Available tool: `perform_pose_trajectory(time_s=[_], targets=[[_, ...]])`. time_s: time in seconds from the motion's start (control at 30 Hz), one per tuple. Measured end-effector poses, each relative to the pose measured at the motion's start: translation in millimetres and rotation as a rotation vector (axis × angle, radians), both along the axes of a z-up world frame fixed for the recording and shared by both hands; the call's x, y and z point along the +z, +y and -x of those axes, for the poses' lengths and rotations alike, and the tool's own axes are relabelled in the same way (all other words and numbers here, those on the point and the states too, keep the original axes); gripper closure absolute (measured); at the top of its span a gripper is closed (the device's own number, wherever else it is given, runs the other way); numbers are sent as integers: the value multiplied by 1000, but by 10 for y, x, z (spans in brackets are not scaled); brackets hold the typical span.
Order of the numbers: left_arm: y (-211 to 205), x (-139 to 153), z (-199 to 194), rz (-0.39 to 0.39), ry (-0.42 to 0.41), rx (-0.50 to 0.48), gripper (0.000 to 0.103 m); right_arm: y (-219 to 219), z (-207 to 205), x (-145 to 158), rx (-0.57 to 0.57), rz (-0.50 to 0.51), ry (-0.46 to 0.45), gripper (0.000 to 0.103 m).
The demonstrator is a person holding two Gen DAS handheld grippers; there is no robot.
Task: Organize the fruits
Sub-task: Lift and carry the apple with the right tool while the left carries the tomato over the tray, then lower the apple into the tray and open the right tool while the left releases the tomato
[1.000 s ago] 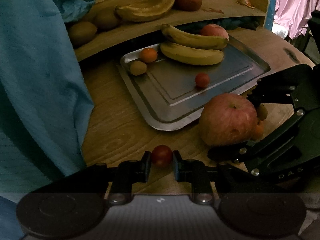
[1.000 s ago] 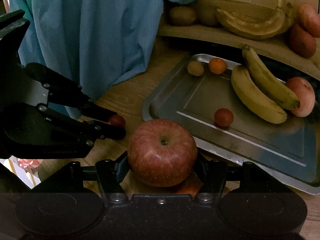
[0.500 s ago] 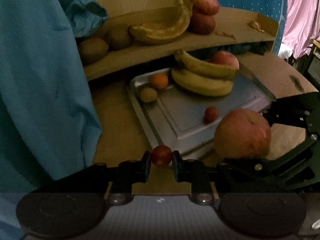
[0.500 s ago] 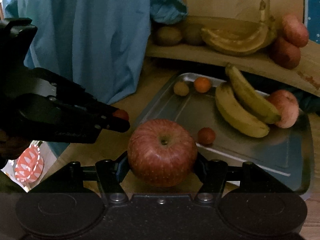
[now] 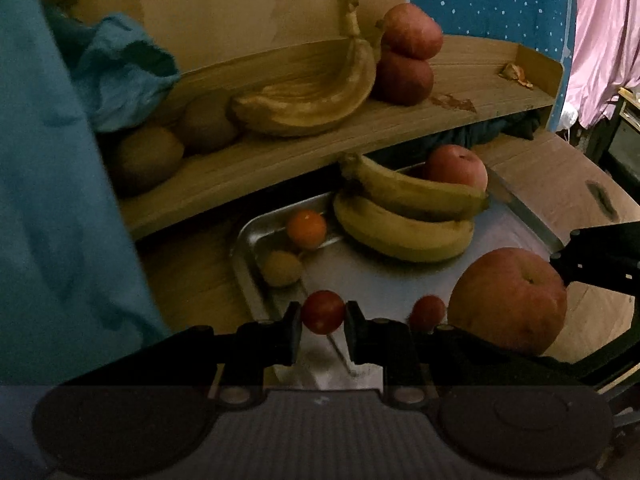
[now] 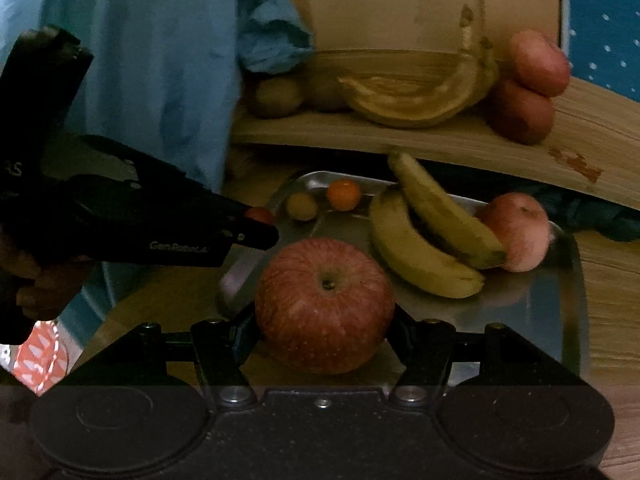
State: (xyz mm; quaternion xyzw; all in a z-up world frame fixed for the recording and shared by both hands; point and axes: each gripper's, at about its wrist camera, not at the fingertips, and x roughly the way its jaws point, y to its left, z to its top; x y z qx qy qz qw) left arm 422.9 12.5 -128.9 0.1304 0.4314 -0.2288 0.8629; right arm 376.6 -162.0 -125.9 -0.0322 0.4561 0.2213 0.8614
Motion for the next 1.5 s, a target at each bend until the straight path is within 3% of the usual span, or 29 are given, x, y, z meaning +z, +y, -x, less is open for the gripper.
perform_pose_trajectory(time_s=[0.6,1.5], targets=[[-288,-222,-494,-7,51,-63,78,-283,-363,-177,-145,26,56,37],[-367,-316,-534,-25,74,-82,78,-276,-434,-264,-157,35,100,36]])
